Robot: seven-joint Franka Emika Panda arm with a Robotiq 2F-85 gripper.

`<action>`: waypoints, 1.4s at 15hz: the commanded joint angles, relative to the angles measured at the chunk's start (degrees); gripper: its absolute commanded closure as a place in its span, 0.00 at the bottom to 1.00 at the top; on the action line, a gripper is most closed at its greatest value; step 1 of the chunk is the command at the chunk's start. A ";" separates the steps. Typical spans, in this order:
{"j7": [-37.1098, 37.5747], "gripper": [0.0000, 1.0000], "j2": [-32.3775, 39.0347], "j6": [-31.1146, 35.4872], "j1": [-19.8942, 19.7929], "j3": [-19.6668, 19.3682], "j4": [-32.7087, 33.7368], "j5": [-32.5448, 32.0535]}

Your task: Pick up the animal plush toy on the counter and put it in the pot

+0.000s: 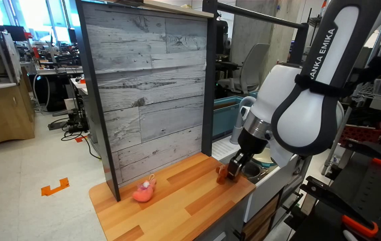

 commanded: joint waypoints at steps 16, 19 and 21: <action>0.59 0.97 -15.61 0.52 -5.09 -3.52 -12.92 -0.50; 0.44 0.97 -17.29 -0.17 -6.19 -7.00 -12.82 0.00; 0.45 0.97 -17.13 -0.86 -7.18 -8.84 -11.90 0.26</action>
